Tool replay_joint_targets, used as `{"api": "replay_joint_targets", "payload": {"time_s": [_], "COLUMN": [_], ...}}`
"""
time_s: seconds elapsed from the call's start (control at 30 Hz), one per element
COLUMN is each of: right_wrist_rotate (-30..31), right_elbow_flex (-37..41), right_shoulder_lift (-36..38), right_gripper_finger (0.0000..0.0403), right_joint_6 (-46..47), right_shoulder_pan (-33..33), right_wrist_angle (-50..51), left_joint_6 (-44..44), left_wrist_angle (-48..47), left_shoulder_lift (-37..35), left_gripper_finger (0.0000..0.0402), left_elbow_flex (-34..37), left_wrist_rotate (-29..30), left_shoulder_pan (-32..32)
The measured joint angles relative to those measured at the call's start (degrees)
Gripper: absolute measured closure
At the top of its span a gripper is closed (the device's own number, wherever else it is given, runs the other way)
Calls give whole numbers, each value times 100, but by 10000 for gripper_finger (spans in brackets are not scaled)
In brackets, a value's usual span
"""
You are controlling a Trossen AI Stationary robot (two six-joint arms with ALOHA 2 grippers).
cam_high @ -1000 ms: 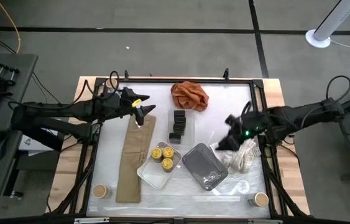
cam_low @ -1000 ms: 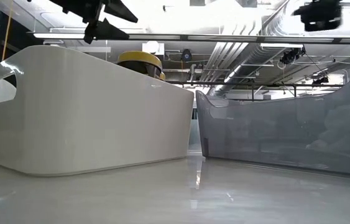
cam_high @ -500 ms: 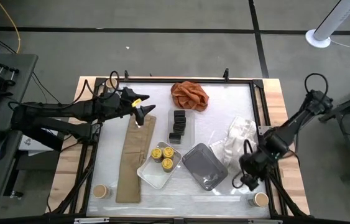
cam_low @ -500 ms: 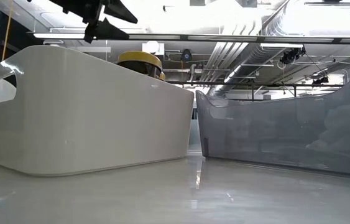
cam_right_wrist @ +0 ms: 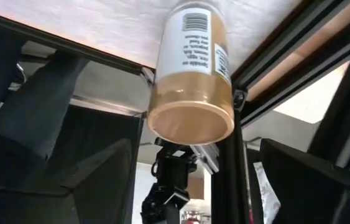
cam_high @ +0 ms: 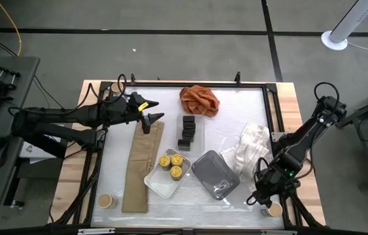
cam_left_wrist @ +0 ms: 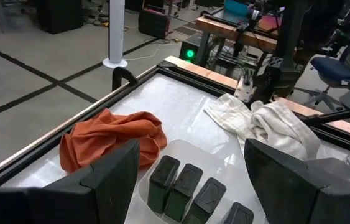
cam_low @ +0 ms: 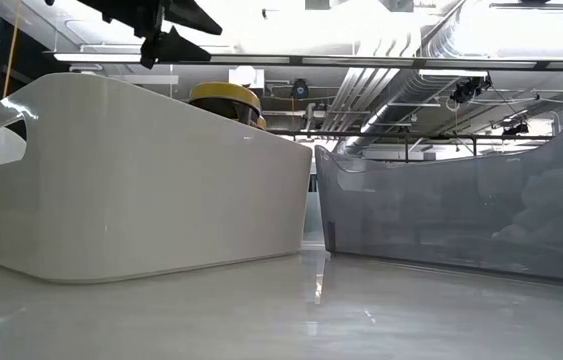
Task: Sort spices by type
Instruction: Put the bottom right gold seasoning bottle into the black transparent bin
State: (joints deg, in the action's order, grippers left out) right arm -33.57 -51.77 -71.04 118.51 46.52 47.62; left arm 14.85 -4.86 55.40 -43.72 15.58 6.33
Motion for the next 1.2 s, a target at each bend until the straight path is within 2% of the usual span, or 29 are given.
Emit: {"api": "replay_joint_targets", "payload": {"time_s": [0.3, 0.47, 0.67, 0.8, 1.2], "right_wrist_rotate": [-714, -838, -802, -602, -590], "right_elbow_flex": [0, -11, -13, 9, 7], "right_shoulder_lift": [-643, -964, -1137, -1159, -1152], "right_gripper_finger": [50, 50, 50, 50, 50], "right_joint_6": [-145, -406, -477, -447, -526], "right_shoulder_pan": [0, -2, -2, -2, -2], "right_wrist_angle": [-111, -347, -669, -574, -606], "left_joint_6": [4, 2, 2, 1, -2], "left_wrist_angle": [-3, -3, -3, -3, -1], "left_shoulder_lift": [-2, 0, 0, 0, 0], "left_gripper_finger": [128, 128, 128, 128, 128], "left_elbow_flex": [0, 0, 0, 0, 2], "left_wrist_rotate": [-5, -3, -3, -3, -3], "left_shoulder_pan": [2, 2, 4, 4, 4]}}
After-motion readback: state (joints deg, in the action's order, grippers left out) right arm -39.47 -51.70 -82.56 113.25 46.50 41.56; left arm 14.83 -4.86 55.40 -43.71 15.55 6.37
